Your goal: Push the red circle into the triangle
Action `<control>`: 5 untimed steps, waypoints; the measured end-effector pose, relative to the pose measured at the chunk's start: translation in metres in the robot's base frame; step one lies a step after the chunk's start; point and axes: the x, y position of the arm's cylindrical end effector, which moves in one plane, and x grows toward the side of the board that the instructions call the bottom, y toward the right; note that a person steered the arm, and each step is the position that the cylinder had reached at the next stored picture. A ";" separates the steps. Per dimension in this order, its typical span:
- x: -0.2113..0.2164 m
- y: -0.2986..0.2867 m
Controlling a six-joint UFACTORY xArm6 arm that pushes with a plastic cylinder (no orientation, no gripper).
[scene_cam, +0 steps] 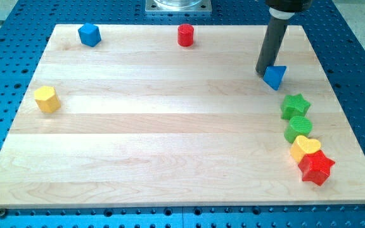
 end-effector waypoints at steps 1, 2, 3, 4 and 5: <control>0.011 0.033; 0.011 0.033; 0.015 0.033; 0.023 0.033; 0.000 -0.009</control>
